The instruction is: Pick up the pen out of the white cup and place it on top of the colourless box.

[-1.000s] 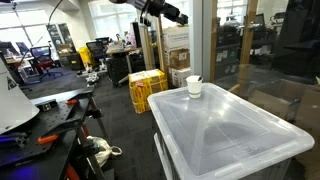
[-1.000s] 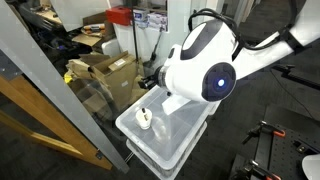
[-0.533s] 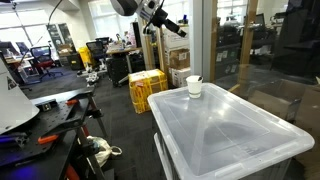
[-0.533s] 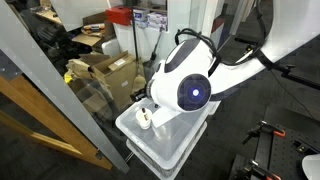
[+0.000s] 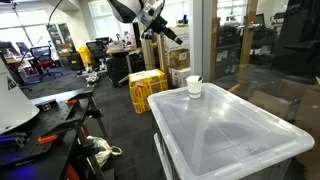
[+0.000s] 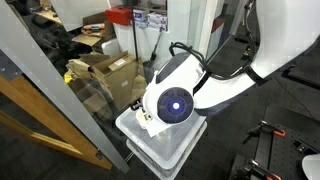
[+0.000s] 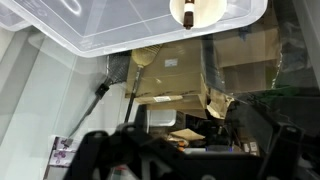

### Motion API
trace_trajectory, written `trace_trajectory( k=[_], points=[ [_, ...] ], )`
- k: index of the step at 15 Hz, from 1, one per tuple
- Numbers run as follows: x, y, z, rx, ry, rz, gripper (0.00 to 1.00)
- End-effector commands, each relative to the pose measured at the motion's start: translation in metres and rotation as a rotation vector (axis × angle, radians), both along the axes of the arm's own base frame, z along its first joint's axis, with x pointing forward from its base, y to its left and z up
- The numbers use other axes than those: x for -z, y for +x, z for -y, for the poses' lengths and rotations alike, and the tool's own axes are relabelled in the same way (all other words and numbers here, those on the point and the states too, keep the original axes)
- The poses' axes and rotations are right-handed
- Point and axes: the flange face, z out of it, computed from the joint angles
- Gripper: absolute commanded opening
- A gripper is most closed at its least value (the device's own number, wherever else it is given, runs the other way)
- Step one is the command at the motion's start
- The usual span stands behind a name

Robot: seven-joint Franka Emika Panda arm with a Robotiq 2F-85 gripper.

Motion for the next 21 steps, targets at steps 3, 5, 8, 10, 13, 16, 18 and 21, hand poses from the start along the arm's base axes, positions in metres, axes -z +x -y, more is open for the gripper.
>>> trace_trajectory(
  k=[3, 5, 8, 10, 13, 16, 18, 21],
  points=[
    [0.0, 0.002, 0.0, 0.006, 0.013, 0.005, 1.0],
    [0.007, 0.008, -0.004, 0.006, 0.019, 0.012, 1.0],
    [0.018, 0.013, -0.017, 0.006, 0.016, 0.018, 1.0],
    [0.028, 0.018, -0.027, 0.002, 0.015, 0.016, 1.0],
    [0.044, 0.026, -0.041, 0.014, 0.032, 0.009, 1.0],
    [0.061, 0.029, -0.054, 0.073, 0.05, -0.001, 1.0],
    [0.07, 0.03, -0.061, 0.122, 0.048, -0.003, 1.0],
    [0.08, 0.033, -0.067, 0.171, 0.036, -0.003, 1.0]
  ],
)
